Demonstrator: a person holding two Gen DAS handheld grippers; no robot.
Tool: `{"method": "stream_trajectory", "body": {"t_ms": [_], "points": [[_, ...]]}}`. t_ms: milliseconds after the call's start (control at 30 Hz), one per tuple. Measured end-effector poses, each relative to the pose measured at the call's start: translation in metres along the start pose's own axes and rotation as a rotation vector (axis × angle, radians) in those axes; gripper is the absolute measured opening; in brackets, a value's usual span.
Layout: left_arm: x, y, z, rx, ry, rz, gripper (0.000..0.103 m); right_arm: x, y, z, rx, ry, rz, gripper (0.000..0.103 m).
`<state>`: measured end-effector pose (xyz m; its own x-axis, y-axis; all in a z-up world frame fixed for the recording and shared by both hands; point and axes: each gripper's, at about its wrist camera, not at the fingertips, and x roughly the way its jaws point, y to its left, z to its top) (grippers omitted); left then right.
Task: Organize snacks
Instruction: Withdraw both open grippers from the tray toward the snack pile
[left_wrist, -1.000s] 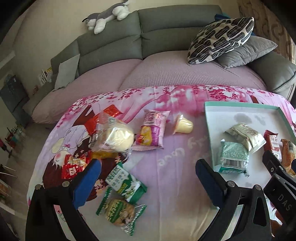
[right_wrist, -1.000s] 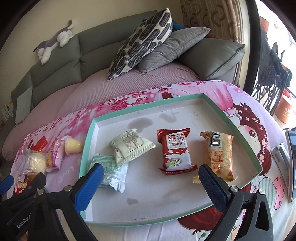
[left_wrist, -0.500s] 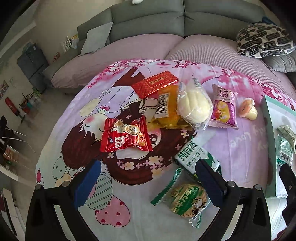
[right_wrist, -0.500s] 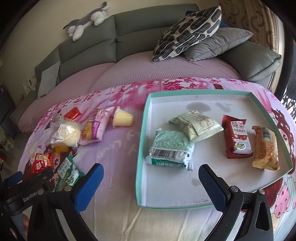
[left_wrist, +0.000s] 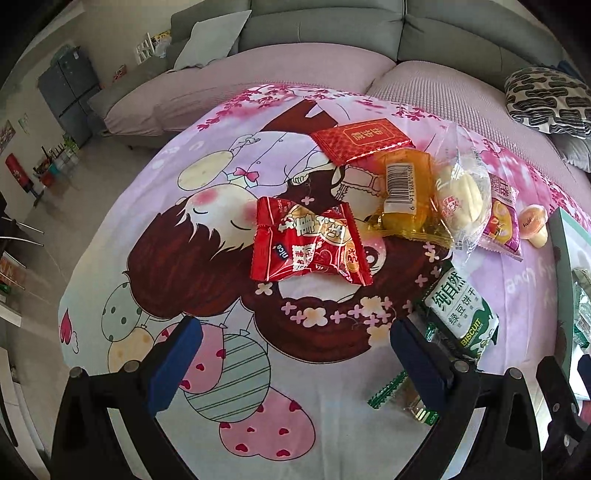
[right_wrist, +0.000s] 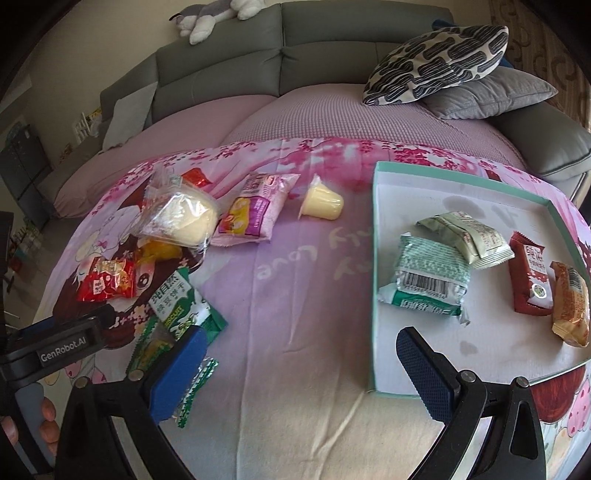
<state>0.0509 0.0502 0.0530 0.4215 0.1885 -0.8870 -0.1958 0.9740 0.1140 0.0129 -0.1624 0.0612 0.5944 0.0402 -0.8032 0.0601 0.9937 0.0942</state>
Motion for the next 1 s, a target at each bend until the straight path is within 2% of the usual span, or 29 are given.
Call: {"method": "stream_trajectory", "body": {"t_ms": [167, 700, 833, 1000], "points": [[0.011, 0.007, -0.002, -0.004, 0.038, -0.039, 0.102, 0.009, 0.028, -0.007, -0.068, 0.033, 0.012, 0.103], [0.028, 0.043, 0.000, -0.092, 0.082, -0.055, 0.102, 0.029, 0.090, -0.023, -0.146, 0.063, 0.042, 0.103], [0.029, 0.043, 0.000, -0.092, 0.086, -0.062, 0.102, 0.036, 0.093, -0.028, -0.169, 0.075, 0.007, 0.103], [0.027, 0.039, 0.001, -0.081, 0.077, -0.071, 0.102, 0.035, 0.077, -0.028, -0.138, 0.084, -0.026, 0.103]]}}
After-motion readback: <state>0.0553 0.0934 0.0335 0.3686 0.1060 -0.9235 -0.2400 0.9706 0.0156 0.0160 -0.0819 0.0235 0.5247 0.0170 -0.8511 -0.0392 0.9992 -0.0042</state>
